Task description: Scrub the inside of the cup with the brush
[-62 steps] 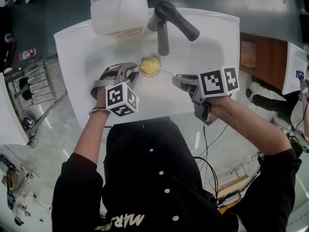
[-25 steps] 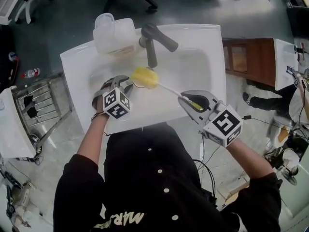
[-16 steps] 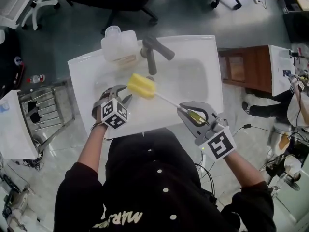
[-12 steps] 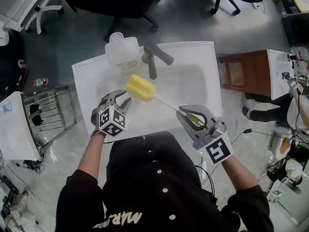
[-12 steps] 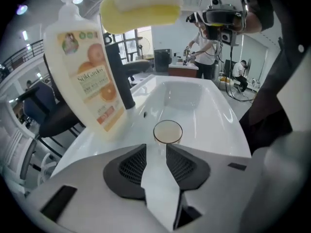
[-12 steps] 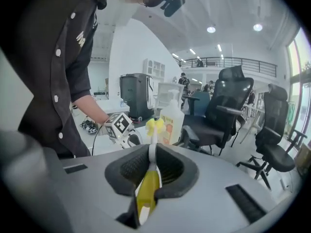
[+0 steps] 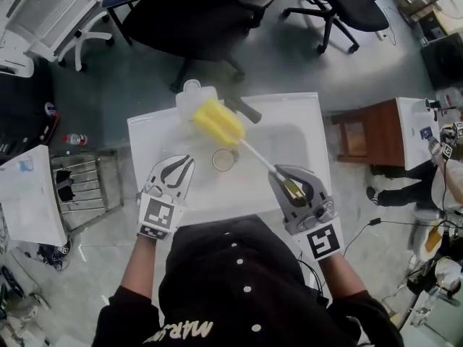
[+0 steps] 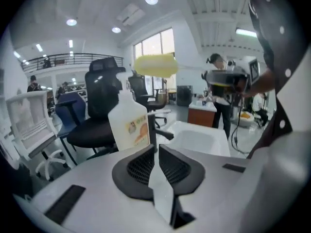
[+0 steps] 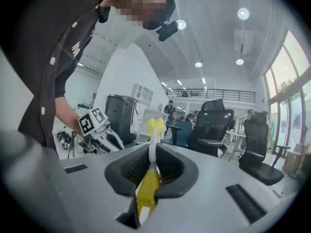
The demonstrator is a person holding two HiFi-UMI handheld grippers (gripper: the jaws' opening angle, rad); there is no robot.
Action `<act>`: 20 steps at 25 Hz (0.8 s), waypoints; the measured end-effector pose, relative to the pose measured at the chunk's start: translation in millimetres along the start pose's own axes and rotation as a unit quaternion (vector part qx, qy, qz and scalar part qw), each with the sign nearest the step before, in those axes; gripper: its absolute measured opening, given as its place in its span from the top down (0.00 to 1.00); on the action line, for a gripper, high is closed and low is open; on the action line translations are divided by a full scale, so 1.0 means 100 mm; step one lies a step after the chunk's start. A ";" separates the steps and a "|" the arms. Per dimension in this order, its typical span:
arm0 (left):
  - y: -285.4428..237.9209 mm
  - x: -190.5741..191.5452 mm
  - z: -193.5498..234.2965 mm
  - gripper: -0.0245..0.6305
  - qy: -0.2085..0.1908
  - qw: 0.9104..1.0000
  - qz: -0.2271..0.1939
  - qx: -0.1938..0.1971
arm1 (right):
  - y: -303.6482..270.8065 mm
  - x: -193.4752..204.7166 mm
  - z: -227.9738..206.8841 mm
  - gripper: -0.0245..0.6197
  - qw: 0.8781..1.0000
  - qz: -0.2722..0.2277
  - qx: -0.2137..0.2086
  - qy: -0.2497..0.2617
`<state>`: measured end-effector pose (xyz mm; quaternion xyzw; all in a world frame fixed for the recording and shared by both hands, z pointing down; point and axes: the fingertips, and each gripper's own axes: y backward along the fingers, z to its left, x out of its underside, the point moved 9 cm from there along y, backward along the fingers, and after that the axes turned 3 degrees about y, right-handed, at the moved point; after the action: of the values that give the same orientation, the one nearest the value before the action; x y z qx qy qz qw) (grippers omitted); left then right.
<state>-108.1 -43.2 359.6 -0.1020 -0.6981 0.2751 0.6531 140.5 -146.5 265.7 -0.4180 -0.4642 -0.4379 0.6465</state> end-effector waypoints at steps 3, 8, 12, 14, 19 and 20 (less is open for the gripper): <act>0.25 -0.24 -0.01 0.90 0.023 0.998 -0.063 -0.017 | -0.03 -0.12 -0.07 0.89 0.999 -0.026 0.027 -0.014; 0.54 -0.59 -0.04 0.91 0.030 0.988 -0.141 -0.048 | -0.03 -0.32 -0.25 0.88 0.995 -0.066 0.071 -0.032; 0.74 -0.69 -0.03 0.92 0.039 0.981 -0.172 -0.077 | -0.01 -0.38 -0.35 0.88 0.991 -0.074 0.105 -0.025; 0.85 -0.72 -0.03 0.92 0.045 0.977 -0.185 -0.094 | 0.05 -0.39 -0.40 0.88 0.989 -0.085 0.114 -0.025; 1.15 -0.82 -0.05 0.92 0.057 0.966 -0.209 -0.139 | 0.29 -0.47 -0.56 0.88 0.982 -0.098 0.159 -0.024; 1.20 -0.85 -0.05 0.92 0.059 0.964 -0.213 -0.147 | 0.34 -0.48 -0.59 0.88 0.981 -0.098 0.168 -0.024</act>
<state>-118.8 15.1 225.1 -0.0617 -0.6970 0.0178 0.7142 177.6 -184.5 201.8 -0.2663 -0.5856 -0.4045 0.6500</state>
